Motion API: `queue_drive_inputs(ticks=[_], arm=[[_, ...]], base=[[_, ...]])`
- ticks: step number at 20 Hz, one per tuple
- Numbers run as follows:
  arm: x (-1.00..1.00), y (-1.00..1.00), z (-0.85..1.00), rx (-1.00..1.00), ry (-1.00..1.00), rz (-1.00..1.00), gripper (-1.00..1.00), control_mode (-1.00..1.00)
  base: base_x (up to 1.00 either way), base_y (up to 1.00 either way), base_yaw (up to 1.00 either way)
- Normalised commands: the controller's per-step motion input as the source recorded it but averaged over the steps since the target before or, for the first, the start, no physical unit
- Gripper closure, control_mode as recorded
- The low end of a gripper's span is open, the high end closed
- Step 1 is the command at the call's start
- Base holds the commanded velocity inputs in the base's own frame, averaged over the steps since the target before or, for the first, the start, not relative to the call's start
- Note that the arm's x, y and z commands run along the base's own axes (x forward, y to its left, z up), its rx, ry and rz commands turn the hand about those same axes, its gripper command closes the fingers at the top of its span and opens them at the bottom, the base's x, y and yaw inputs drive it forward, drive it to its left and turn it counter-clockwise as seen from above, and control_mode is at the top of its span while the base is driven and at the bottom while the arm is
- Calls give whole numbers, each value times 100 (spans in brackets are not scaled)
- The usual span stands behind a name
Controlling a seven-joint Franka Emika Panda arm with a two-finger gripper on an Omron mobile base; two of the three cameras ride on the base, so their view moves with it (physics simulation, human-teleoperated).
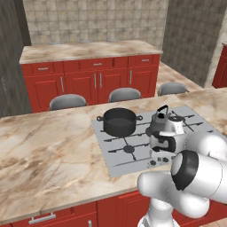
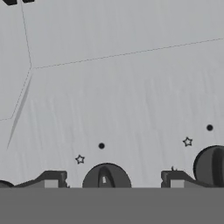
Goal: Pick the kettle from the cabinet and place it on a stove burner. Then pick the pot from the counter and place it on another stove burner. Finally, turn both burners on.
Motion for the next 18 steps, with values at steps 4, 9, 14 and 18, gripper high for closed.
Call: queue_drive_inputs(ticks=[4, 9, 14, 18], arm=[[-25, 0, -17, 0, -5, 0, 100, -100], [-23, 11, -18, -1, -2, 0, 100, -100], [-2, 23, -20, -5, 1, 0, 100, -100], [0, 12, -25, -1, 0, 1, 100, -100]], base=[[0, 0, 0], [0, 0, 0], [0, 0, 0], [0, 0, 0]])
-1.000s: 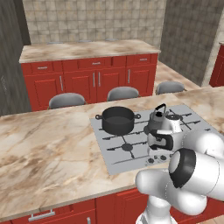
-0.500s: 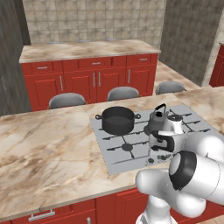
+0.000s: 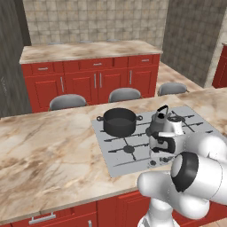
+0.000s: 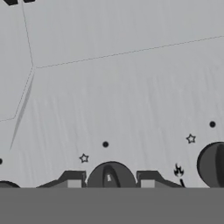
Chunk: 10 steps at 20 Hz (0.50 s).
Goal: Pick the kettle from the cabinet and place it on a stove burner. Then pick the pot from the counter and place it on another stove burner. Finally, turn both burners on.
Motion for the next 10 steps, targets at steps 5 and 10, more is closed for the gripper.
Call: queue_drive_inputs(ticks=[5, 10], arm=[[0, 8, -32, -4, 0, 9, 100, -100], [0, 22, -34, -9, 0, 16, 100, -100]], base=[[0, 0, 0], [0, 0, 0]])
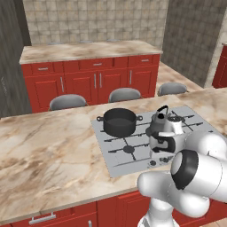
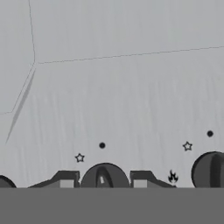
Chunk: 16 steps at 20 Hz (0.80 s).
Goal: Pick the kettle from the cabinet and place it on a stove burner. Then pick the pot from the counter and place it on another stove burner. Finally, turn both burners on.
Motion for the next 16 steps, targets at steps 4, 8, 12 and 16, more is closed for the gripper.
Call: queue_drive_inputs(ticks=[4, 8, 12, 16], arm=[[-2, 29, -29, -11, 0, 17, 100, -100], [-13, 33, -27, -10, 0, 17, 100, -100], [-15, 29, -29, -6, 0, 18, 100, -100], [-15, 25, -36, -7, 0, 19, 100, -100]], base=[[0, 0, 0], [0, 0, 0], [0, 0, 0], [0, 0, 0]])
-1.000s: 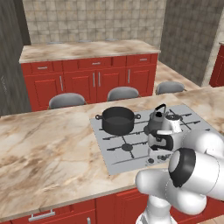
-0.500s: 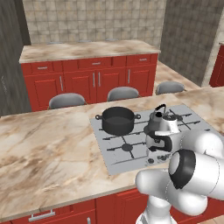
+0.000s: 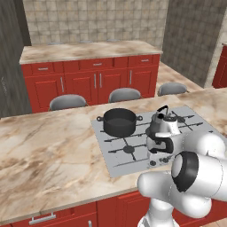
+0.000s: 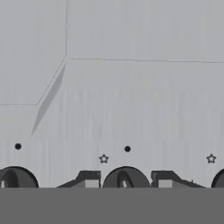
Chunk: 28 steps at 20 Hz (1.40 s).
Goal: Pick the kettle from the cabinet and place it on a stove burner. Then pick the pot from the counter and place it on another stove burner. Finally, turn both burners on.
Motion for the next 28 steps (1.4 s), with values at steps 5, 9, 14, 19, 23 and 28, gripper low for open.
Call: queue_drive_inputs(ticks=[5, 9, 14, 19, 23, 28], arm=[[-19, 17, -35, -6, 0, 22, 100, -100], [-16, 13, -33, -4, 0, 20, 100, -100], [-18, 0, -38, -4, 0, 19, 100, -100], [-23, 0, -43, -6, 0, 20, 100, -100], [-32, 3, -44, -8, 0, 19, 100, -100], [-44, 4, -44, -10, 0, 16, 100, -100]], base=[[0, 0, 0], [0, 0, 0], [0, 0, 0], [0, 0, 0], [0, 0, 0], [0, 0, 0]])
